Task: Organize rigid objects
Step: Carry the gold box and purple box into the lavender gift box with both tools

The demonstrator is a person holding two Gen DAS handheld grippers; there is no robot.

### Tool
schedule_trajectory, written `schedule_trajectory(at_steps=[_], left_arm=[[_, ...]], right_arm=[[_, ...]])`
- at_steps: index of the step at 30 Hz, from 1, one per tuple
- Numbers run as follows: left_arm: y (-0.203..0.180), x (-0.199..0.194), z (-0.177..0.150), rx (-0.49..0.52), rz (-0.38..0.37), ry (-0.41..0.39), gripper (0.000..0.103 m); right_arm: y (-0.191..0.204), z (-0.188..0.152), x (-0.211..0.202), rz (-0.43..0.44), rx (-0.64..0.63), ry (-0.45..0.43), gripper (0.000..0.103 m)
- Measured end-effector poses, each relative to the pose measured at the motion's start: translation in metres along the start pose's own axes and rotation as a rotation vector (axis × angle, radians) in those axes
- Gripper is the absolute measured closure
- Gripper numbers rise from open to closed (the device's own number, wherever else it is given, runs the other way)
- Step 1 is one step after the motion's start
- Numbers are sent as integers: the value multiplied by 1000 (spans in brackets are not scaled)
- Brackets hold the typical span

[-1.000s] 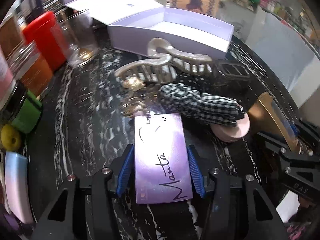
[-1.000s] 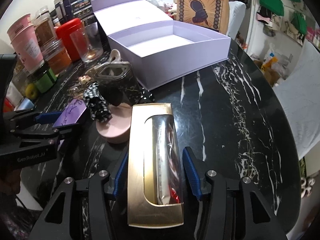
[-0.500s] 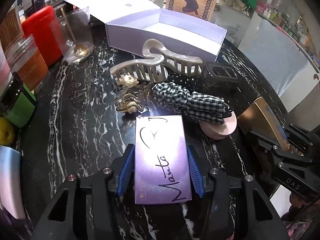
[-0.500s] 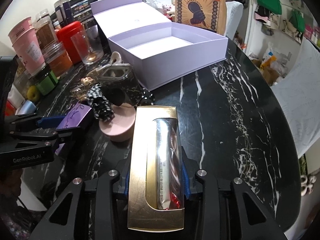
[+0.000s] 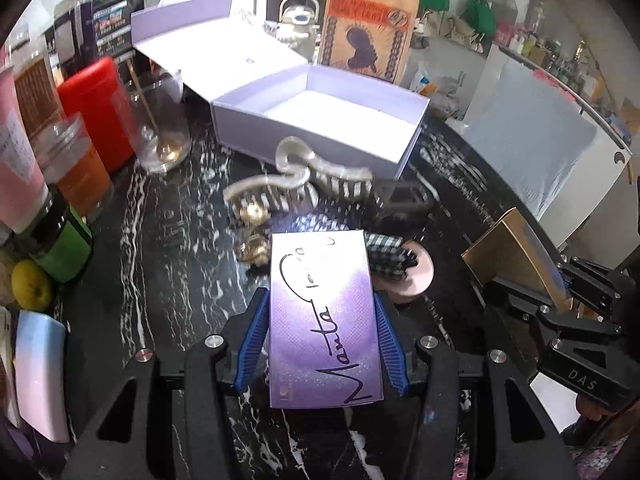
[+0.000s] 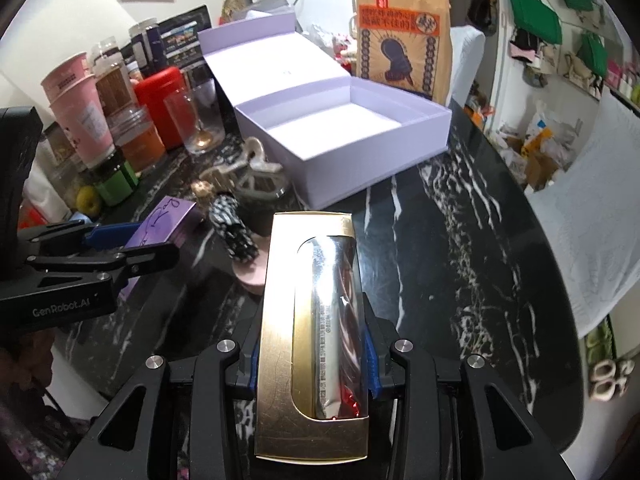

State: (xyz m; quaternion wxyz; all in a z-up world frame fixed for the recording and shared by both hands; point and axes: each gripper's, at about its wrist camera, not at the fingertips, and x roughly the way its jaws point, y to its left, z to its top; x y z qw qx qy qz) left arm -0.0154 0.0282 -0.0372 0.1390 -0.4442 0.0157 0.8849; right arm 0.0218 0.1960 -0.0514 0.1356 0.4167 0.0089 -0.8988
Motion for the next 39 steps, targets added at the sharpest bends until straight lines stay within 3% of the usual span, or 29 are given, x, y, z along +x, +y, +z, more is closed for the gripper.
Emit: schedule_trajectory(at_steps=[12,22,39], left_arm=[[-7,-14,27,38,-27,-61,52],[-7,-22,61,66,-30,-134,52],[-6,-19,117,115,-34,-191,52]], right_arm=[[8,20,-18,36,-58,-49,66],[7,52,-23,63,-86,-98,66],[-5,103,-17,92,-115,-139,66]])
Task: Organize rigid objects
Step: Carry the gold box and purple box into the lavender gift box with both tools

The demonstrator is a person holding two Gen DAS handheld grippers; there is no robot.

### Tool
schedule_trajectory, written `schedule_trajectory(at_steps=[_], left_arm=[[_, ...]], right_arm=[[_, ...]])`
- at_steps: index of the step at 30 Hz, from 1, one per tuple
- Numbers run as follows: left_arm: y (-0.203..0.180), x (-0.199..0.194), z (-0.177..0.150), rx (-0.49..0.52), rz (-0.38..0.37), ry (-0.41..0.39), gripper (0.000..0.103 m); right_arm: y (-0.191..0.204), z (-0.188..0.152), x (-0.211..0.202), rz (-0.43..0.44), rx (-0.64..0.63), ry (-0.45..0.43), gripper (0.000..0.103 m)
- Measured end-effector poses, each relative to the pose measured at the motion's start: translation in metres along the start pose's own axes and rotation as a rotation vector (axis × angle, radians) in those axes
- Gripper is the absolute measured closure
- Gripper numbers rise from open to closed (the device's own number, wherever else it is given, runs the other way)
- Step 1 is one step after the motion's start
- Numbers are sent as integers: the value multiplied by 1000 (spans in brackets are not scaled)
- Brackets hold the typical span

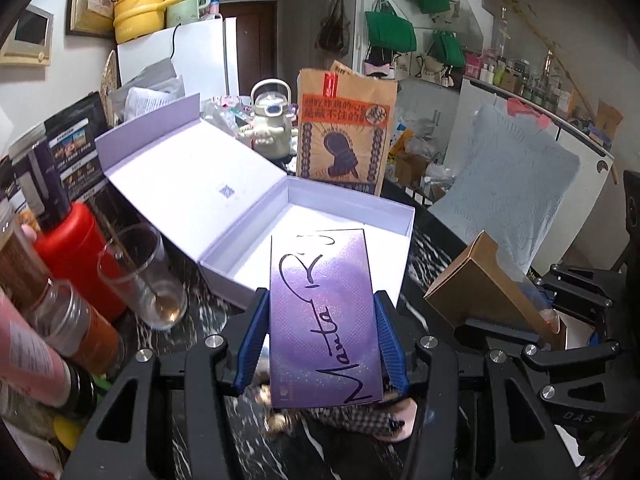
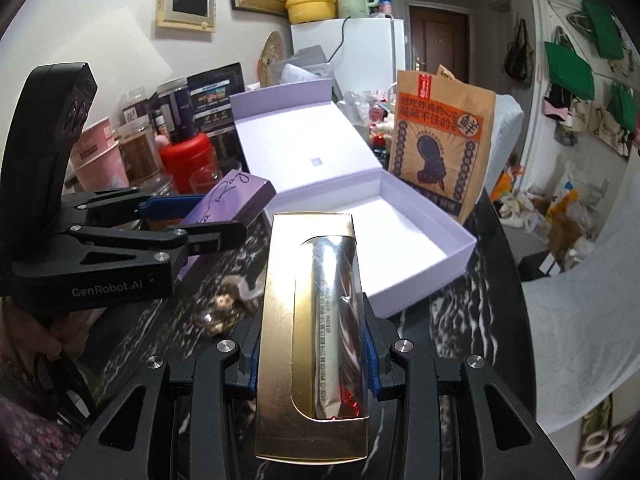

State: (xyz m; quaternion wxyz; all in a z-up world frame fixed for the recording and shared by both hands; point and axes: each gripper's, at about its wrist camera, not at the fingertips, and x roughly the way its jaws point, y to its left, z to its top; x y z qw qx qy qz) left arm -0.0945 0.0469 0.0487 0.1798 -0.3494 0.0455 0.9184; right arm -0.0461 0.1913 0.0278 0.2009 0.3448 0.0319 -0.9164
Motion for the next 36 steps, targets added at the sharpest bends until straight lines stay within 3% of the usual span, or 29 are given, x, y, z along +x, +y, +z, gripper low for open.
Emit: schedule_trajectory(at_steps=[27,36], left_arm=[[17,55,92,109,-20,-12,52],[21,100,112,132,-35,62,52]], right_arm=[[-49,82,50,-8,-15,-20,66],[-67,109,72,-36,-22,-22,66]])
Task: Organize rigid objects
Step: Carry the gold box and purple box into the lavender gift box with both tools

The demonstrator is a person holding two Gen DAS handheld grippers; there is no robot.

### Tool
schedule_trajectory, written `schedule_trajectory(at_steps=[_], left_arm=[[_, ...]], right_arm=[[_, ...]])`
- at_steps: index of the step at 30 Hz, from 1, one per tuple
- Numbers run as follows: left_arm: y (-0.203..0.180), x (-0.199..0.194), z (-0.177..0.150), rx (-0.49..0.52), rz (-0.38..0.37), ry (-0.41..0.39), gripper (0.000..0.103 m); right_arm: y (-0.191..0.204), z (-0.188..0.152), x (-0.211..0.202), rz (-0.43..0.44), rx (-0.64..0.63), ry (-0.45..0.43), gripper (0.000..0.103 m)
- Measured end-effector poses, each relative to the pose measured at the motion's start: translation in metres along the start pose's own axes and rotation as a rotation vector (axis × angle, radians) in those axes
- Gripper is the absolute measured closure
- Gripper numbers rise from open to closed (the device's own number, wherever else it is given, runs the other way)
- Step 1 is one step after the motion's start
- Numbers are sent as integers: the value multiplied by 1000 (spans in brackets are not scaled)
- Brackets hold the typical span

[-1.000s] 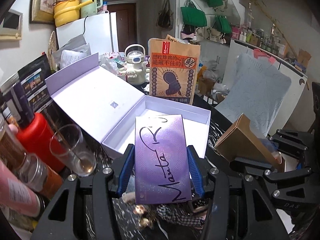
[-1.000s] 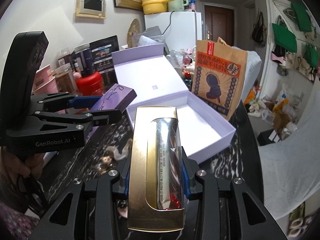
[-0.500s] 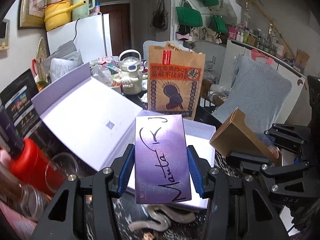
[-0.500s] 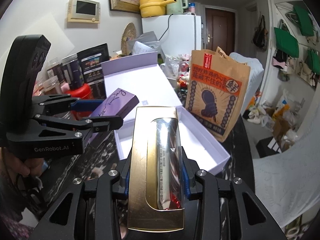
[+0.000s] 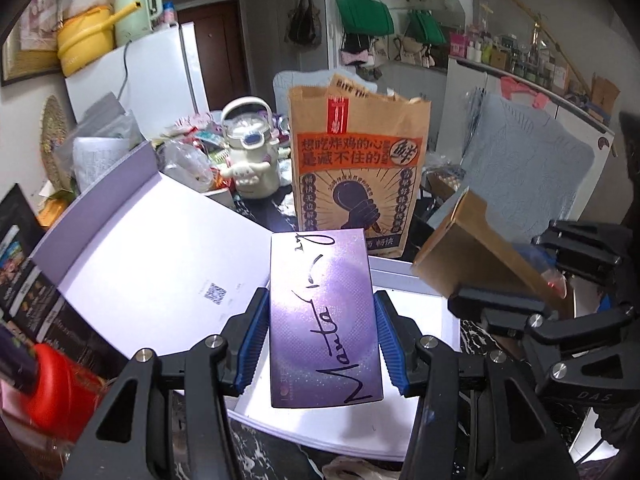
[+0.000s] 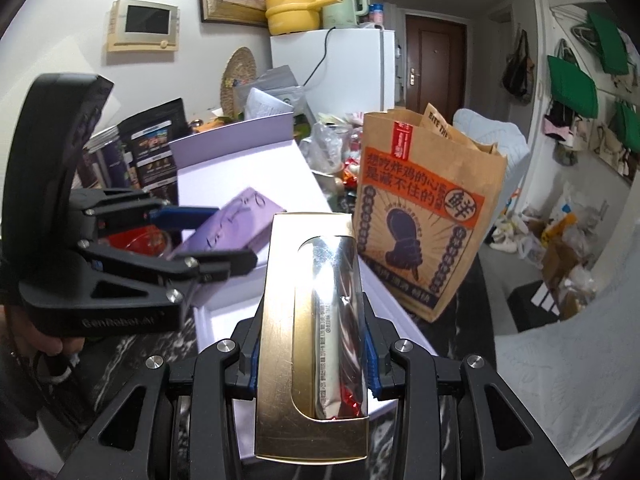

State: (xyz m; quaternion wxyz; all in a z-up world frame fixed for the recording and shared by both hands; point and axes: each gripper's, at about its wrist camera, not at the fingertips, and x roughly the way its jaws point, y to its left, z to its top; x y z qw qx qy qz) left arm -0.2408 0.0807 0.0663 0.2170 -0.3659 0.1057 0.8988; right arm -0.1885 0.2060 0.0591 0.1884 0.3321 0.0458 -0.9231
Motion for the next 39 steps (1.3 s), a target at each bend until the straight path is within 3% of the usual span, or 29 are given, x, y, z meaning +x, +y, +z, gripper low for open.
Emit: schedule_trajectory(at_steps=[17,39], left_arm=[[8,82,-3,-16,-46,182,52],[10,129,-22,24,68,287,52]], right_arm=[[-25,1,60,-16,29,101,66],[-34,-14,113,0,54,224,66]])
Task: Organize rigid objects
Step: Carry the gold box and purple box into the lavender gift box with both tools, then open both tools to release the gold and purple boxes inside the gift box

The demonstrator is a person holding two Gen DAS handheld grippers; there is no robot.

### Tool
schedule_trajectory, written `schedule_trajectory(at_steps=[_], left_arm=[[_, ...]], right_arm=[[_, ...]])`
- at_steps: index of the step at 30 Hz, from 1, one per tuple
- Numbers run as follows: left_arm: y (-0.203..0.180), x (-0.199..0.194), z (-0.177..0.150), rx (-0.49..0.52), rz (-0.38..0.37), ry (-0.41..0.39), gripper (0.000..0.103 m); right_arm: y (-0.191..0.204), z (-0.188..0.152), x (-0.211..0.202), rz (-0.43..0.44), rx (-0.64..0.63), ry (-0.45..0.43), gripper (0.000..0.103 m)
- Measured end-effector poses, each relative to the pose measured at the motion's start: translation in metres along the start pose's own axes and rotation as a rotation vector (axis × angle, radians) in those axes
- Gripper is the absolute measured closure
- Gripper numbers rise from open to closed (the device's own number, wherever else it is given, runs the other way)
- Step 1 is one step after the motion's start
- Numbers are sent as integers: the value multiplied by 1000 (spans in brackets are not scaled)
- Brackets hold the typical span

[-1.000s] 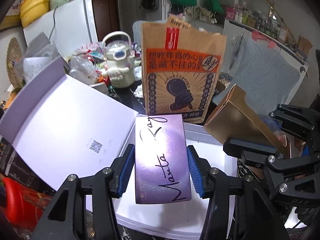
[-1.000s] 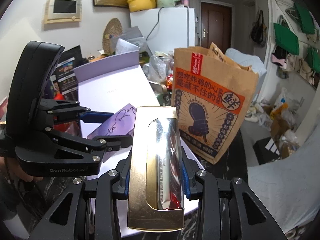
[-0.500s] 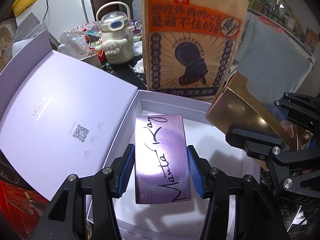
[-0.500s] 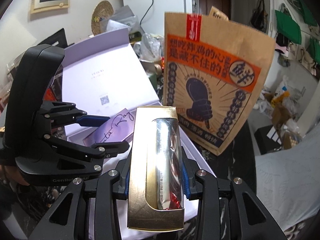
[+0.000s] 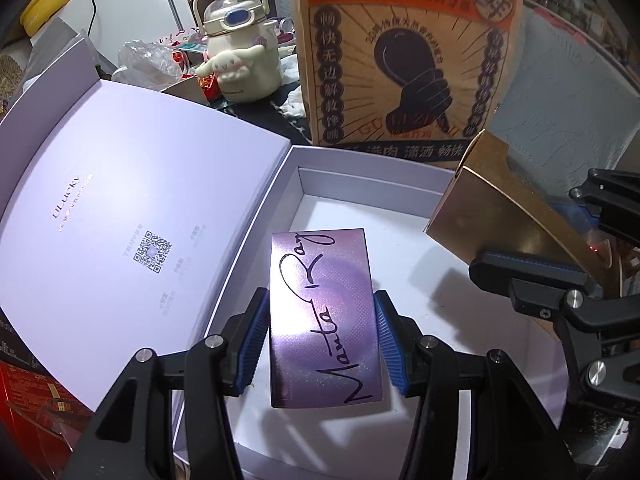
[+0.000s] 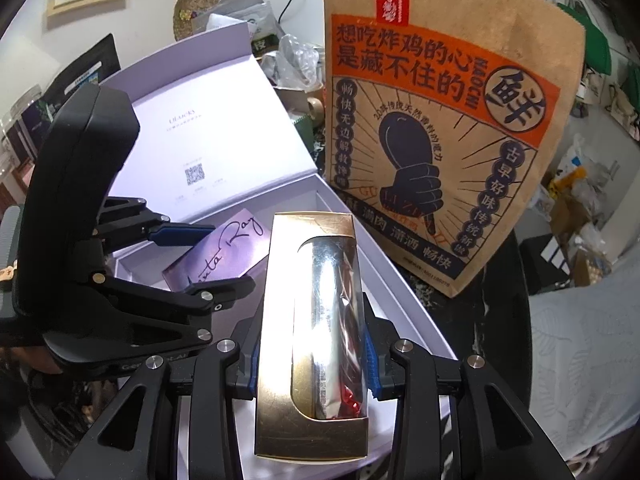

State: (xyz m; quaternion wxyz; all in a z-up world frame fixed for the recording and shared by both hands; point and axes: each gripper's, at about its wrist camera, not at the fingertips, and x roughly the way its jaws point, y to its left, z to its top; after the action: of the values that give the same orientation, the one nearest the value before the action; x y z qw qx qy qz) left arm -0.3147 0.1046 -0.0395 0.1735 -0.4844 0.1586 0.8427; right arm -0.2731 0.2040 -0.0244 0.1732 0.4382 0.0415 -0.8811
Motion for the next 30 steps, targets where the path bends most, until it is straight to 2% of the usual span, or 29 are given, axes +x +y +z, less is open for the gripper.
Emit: schedule_trajectory(at_steps=[15,22,28,29,30], left_arm=[[8,29,-6,-38,55,46,52],[7,22,-9,-21,79,27,52],[11,18,-13,-44,85,24,52],[12,17,-14,-51,80,26,52],[13,17,-15,-58,76,28,52]], right_arm=[[1,-3,35,-66,-29,57,66],[0,-7,49,-69,-33,93,65],[-3,-9,49,-74,-25,107,64],[-4,-10,48,-80,-26,105,63],[-4,-10,46,-88,-27,100,56]])
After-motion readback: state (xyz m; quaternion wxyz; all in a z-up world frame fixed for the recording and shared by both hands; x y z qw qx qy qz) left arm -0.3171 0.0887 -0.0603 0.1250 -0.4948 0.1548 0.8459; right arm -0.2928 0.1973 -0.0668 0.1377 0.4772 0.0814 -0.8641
